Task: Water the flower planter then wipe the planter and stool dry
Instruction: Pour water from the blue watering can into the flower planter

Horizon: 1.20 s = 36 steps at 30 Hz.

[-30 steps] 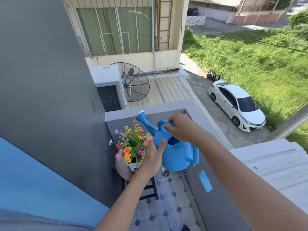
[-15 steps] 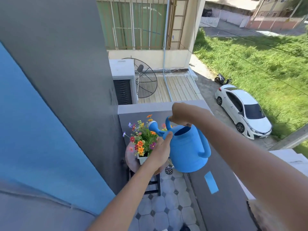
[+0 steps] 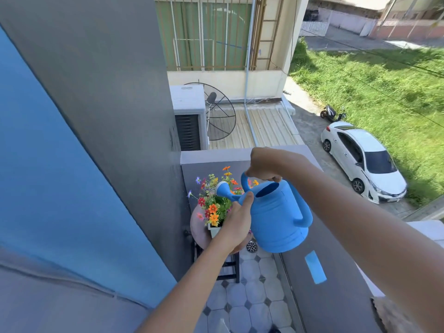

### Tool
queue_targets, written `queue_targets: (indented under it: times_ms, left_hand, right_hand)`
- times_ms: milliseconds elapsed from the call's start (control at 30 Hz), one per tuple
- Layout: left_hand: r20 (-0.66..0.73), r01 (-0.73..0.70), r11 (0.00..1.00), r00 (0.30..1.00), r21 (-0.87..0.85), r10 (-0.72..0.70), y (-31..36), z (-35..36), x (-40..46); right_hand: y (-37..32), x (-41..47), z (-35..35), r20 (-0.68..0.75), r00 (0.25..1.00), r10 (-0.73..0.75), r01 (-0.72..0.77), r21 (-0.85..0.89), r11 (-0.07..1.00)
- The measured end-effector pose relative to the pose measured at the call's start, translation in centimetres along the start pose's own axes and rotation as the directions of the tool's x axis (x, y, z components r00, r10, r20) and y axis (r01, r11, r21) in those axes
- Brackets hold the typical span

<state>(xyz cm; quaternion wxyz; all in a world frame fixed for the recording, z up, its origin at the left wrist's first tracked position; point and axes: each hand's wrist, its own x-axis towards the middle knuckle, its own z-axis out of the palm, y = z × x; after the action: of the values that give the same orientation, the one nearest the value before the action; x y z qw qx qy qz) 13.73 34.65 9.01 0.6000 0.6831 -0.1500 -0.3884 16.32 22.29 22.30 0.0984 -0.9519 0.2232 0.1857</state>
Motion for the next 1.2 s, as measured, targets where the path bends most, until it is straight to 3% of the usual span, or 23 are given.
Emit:
queue_targets:
  times_ms: [333,667,900,1200]
  left_hand:
    - [-0.019,0.019,0.999,1.000,0.033,-0.019,-0.3,0.2,0.1]
    - [0.023,-0.006,0.996,1.000,0.088,0.004,0.7,3.8,0.9]
    - [0.137,-0.047,0.995,0.990,0.089,0.034,1.5,7.0,0.5]
    - [0.121,0.025,0.995,0.992,0.101,-0.037,-0.5,8.5,0.4]
  right_hand:
    - [0.4,-0.7,-0.3,0.012,1.000,-0.014,0.013,0.075,0.997]
    - [4.6,-2.1,-0.9,-0.057,0.992,0.115,-0.112,0.050,0.992]
    - [7.7,-3.8,-1.0,-0.068,0.977,0.204,-0.200,0.068,0.977]
    - [8.8,-6.0,0.1,-0.071,0.970,0.231,-0.222,0.113,0.968]
